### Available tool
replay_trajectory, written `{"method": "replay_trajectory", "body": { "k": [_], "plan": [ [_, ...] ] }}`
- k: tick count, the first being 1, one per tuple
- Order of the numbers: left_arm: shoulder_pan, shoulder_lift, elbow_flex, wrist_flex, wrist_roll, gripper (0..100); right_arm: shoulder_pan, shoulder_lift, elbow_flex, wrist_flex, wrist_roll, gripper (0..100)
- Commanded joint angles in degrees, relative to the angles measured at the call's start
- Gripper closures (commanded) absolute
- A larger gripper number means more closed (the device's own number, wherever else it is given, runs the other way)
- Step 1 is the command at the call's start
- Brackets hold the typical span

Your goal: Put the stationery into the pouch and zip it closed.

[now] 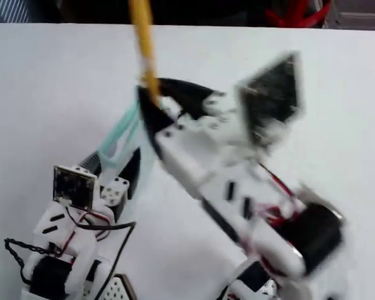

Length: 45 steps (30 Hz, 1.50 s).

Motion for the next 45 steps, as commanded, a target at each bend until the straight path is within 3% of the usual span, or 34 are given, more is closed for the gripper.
{"method": "replay_trajectory", "body": {
  "k": [1,5,16,34,45],
  "plan": [
    [-1.8,-0.5,-0.4,-0.2,3.9,81,-1.2,5.1,-0.7,-2.4,-0.7,98.1],
    [-4.0,-0.5,-0.4,-0.2,4.0,81,-0.8,6.0,6.2,-5.4,-3.7,98.1],
    [-4.0,-0.5,-0.4,-0.2,4.0,81,-3.4,-5.9,38.3,-34.2,-5.0,98.1],
    [-3.7,-0.5,-0.1,-0.7,4.0,81,-3.1,-5.4,40.4,-42.9,-4.8,98.1],
    [-4.1,-0.5,-0.1,-0.9,3.9,81,-2.1,-5.3,52.5,-60.2,-3.1,98.1]
  ]
}}
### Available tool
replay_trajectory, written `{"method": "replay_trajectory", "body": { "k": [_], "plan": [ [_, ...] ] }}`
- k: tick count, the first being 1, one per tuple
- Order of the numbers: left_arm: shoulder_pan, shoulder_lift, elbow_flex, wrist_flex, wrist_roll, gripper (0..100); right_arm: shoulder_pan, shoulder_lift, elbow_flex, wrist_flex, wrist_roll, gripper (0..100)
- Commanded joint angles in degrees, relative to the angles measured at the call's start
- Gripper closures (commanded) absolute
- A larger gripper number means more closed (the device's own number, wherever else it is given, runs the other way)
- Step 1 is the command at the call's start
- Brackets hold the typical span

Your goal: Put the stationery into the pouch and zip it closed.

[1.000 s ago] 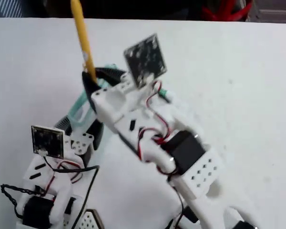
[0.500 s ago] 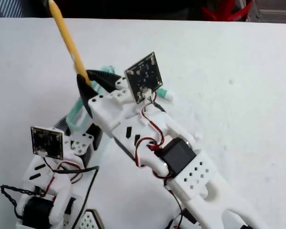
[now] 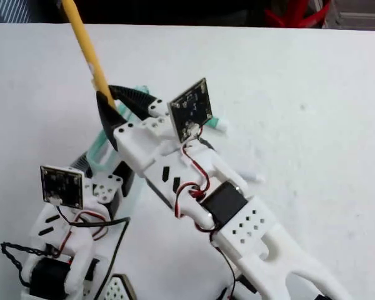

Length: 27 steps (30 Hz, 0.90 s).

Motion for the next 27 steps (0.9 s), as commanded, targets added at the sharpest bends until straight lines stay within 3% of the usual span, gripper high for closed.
{"method": "replay_trajectory", "body": {
  "k": [1,12,27],
  "plan": [
    [-0.4,0.1,-0.4,-1.0,0.5,81,0.8,-0.1,2.4,-5.1,2.5,98.1],
    [-0.5,0.1,0.6,-2.9,0.4,81,0.4,-3.6,9.6,-5.2,3.3,98.1],
    [-0.5,0.1,2.4,-4.7,0.4,81,0.4,-13.9,9.4,13.4,3.7,98.1]
  ]
}}
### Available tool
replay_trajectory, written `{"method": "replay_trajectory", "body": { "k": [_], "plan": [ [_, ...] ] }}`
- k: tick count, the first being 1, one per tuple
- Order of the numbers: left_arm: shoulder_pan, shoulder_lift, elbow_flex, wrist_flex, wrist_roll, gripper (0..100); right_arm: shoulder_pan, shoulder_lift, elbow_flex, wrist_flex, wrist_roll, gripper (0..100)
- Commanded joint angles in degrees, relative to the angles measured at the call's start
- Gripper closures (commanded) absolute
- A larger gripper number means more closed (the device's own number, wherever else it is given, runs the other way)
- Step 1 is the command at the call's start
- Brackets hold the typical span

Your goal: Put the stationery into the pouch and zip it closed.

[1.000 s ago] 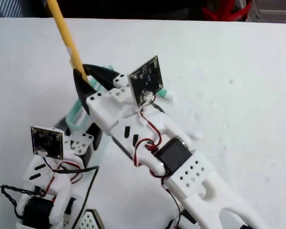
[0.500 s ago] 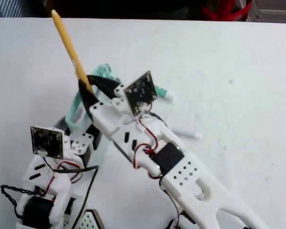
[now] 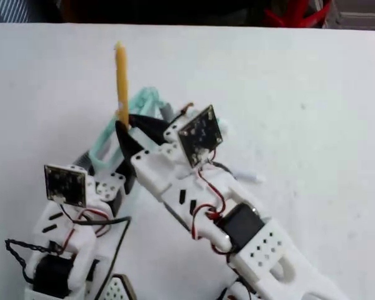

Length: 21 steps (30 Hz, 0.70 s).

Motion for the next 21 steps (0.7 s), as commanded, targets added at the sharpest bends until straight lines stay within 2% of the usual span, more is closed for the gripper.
{"method": "replay_trajectory", "body": {
  "k": [1,5,12,17,21],
  "plan": [
    [-0.7,0.2,-0.3,-1.0,0.4,81,0.4,-1.3,-0.6,3.2,0.7,98.1],
    [-0.7,0.2,-0.3,-1.0,0.4,81,-2.2,-1.1,-0.6,5.7,1.1,98.1],
    [-0.7,0.2,-0.3,-1.0,0.4,81,-7.2,-0.7,-2.4,7.3,11.9,97.6],
    [-0.7,0.2,-0.3,-1.0,0.4,81,-7.3,-0.7,-7.3,13.6,11.4,78.6],
    [-0.7,0.2,-0.3,-1.0,0.4,81,-7.0,-1.2,-9.5,15.7,11.3,81.4]
  ]
}}
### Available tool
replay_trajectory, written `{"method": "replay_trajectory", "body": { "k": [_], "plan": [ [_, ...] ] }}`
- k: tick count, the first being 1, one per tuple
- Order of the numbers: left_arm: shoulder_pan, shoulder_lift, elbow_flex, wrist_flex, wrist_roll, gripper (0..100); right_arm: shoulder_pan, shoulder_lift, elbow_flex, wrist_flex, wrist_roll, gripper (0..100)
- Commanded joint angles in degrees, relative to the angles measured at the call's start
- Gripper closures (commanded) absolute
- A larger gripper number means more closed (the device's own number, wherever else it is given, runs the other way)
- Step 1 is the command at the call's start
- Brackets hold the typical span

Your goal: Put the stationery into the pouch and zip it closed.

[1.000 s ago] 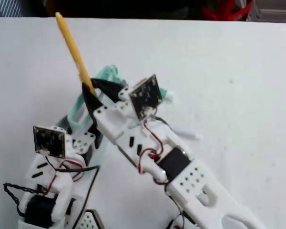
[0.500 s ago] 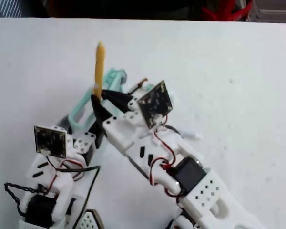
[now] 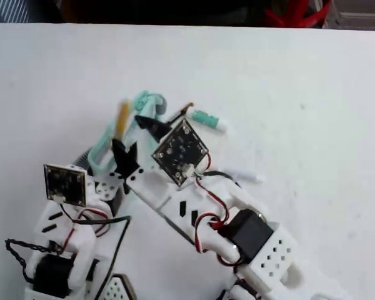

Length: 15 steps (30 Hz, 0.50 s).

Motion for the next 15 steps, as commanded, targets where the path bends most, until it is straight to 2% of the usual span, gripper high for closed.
{"method": "replay_trajectory", "body": {
  "k": [1,6,10,15],
  "plan": [
    [-0.4,0.1,-0.4,-1.1,0.4,81,-1.3,-0.7,-2.8,1.6,0.8,81.9],
    [-0.5,0.1,-0.2,-1.1,0.4,81,3.0,-0.7,-11.1,7.7,0.7,81.8],
    [-3.6,0.1,-0.1,-1.1,0.7,81,13.6,0.2,-19.0,13.1,0.6,82.0],
    [-5.1,0.1,-0.3,-1.1,0.7,81,25.5,7.5,-19.3,18.3,1.2,82.1]
  ]
}}
